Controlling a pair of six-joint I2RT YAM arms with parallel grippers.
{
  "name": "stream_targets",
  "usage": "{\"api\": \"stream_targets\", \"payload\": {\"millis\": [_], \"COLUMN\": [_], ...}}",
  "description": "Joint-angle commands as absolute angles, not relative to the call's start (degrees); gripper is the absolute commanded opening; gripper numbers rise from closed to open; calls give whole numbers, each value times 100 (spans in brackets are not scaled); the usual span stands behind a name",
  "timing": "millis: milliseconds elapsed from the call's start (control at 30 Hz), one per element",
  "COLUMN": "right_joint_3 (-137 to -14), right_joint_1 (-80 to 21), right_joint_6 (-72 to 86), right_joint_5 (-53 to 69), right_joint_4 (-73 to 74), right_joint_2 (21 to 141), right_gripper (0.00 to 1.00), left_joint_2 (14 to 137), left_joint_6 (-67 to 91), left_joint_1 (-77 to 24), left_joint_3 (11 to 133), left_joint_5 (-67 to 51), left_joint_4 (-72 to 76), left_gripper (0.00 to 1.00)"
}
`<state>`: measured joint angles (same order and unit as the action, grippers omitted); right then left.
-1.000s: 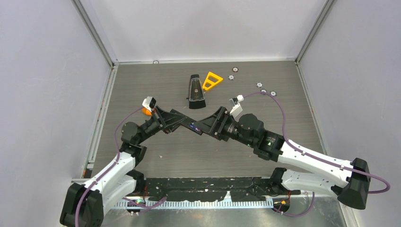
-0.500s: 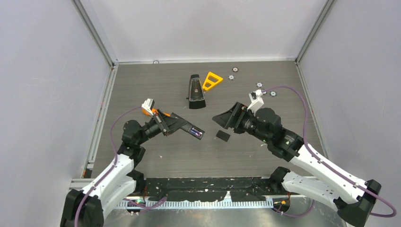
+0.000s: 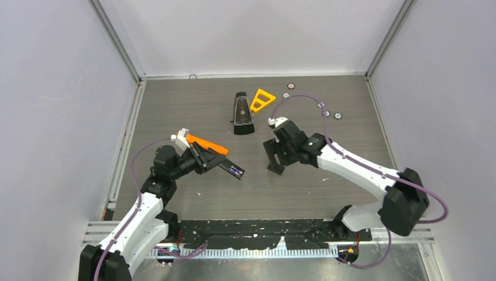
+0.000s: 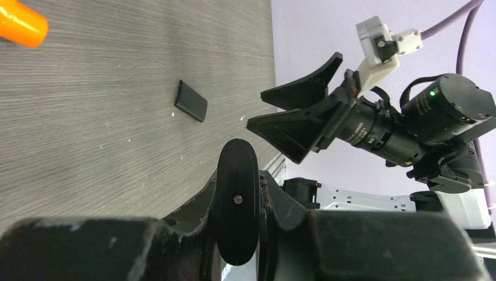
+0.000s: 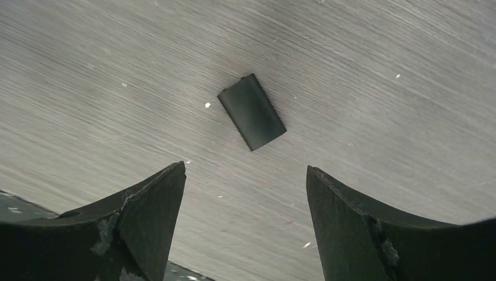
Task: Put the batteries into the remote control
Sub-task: Pick up the battery cover at the center of the board.
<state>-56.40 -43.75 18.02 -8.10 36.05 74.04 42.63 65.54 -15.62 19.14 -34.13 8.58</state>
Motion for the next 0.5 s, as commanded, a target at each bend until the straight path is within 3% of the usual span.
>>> {"api": "stream_targets", "payload": {"millis": [0,467], "right_joint_3": [-6019,-6091], "right_joint_1": [-4401,-4390], "right_joint_6": [193,-885], "right_joint_5": [-462,204], "right_joint_4": [3915,3707], "right_joint_2": [7965,9360], "right_gripper": [81,78], "left_joint_2": [4406,4794], "left_joint_6": [6372,5877], "left_joint_1": [-1419,-1216], "left_joint_3": [2179,2412], "left_joint_5": [-3622,-3964], "left_joint_4": [882,889], "left_gripper": [0,0]}}
